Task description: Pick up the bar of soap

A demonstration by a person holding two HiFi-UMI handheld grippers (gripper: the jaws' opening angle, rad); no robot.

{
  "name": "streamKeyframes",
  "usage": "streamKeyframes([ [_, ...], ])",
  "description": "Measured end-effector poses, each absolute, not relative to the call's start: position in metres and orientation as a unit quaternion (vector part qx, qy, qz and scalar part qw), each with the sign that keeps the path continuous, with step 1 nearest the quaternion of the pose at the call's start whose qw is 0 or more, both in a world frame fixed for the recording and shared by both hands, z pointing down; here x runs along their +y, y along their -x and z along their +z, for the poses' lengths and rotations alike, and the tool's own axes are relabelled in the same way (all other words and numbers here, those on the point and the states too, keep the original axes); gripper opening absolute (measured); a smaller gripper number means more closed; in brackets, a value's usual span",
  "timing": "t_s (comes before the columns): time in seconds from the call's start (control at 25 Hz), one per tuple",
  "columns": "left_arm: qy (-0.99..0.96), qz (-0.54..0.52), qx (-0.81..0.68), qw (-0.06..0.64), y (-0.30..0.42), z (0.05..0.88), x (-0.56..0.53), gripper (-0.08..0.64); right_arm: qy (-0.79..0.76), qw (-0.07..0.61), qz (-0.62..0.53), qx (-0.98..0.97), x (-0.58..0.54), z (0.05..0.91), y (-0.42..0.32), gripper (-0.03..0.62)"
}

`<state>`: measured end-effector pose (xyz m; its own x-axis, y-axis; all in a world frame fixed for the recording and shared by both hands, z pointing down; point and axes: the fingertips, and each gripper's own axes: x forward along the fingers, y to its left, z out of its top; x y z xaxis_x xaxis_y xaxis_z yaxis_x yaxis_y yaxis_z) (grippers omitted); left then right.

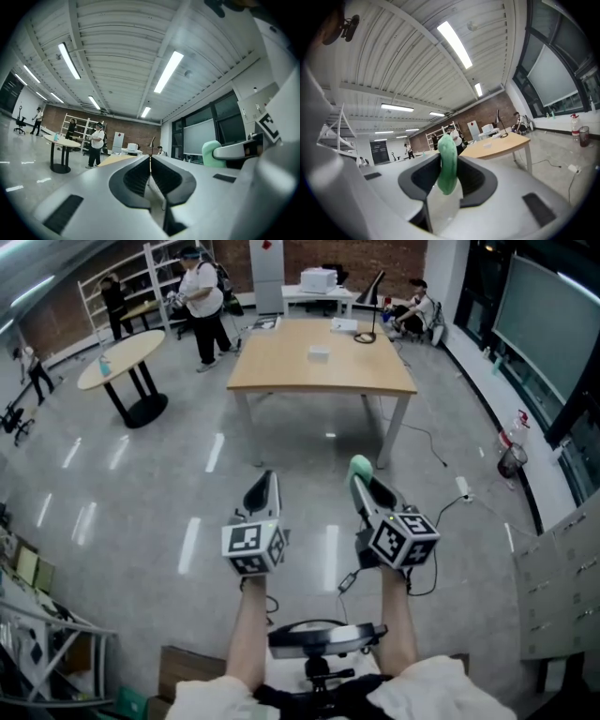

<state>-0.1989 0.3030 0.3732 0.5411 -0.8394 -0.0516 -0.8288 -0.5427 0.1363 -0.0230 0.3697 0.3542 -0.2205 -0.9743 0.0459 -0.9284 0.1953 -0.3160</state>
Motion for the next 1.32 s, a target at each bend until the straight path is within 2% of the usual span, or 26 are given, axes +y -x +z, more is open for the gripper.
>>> streamKeyframes([
  [0.88, -0.891, -0.045, -0.450, 0.049, 0.160, 0.362, 0.286, 0.015, 0.637, 0.076, -0.131, 0.756, 0.358, 0.351, -0.008, 0.121],
  [1.32, -0.892, -0.037, -0.450, 0.028, 0.166, 0.360, 0.267, 0.015, 0.638, 0.074, -0.119, 0.757, 0.343, 0.345, 0.000, 0.121],
])
